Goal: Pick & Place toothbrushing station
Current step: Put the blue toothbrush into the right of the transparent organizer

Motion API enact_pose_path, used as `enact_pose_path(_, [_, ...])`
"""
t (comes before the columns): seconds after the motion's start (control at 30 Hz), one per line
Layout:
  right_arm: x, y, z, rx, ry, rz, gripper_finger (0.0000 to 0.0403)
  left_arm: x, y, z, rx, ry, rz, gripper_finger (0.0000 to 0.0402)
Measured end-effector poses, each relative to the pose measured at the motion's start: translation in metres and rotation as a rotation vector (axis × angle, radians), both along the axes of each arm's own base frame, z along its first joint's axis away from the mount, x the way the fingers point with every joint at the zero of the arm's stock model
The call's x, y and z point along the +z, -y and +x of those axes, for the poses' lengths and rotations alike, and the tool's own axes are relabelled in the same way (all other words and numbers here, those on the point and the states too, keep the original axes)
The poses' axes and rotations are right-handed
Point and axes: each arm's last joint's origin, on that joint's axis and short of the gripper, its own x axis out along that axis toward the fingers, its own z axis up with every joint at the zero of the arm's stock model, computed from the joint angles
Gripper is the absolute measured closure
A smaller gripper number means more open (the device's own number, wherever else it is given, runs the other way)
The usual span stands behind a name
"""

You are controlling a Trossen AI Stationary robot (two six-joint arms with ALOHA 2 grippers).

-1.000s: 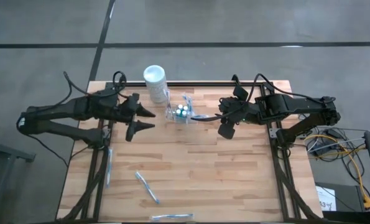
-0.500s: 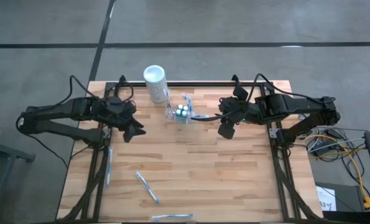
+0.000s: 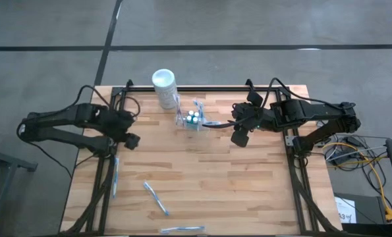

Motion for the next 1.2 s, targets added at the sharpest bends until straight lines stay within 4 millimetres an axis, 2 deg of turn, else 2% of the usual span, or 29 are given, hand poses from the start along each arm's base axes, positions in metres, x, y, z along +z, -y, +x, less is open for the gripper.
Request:
enact_pose_path(0.17, [0.0,0.0,0.0,0.001,-0.001,-0.002,0.0234,-0.005,0.0,-0.013,0.138,-0.15,-0.052,0.02])
enact_pose_path(0.33, [0.0,0.0,0.0,0.002,-0.001,-0.002,0.0234,-0.008,0.0,-0.013,0.198,-0.222,-0.037,0.02])
enact_pose_path(0.53, [0.0,0.0,0.0,0.002,-0.001,-0.002,0.0234,-0.017,0.004,-0.003,0.135,-0.342,0.012,0.02])
enact_pose_path(0.73, [-0.001,0.0,0.0,0.002,-0.006,-0.003,0.0234,-0.041,0.016,0.002,-0.021,-0.467,0.027,0.02])
enact_pose_path(0.93, [-0.007,0.0,0.001,0.002,-0.026,-0.005,0.0234,-0.064,0.028,-0.005,0.07,-0.587,-0.063,0.02])
enact_pose_path(1.07, [-0.016,0.0,0.002,0.002,-0.053,-0.009,0.0234,-0.072,0.032,-0.005,0.106,-0.591,-0.067,0.02])
enact_pose_path(1.2, [-0.027,0.0,0.004,0.002,-0.079,-0.012,0.0234,-0.078,0.037,0.003,0.147,-0.505,-0.097,0.02])
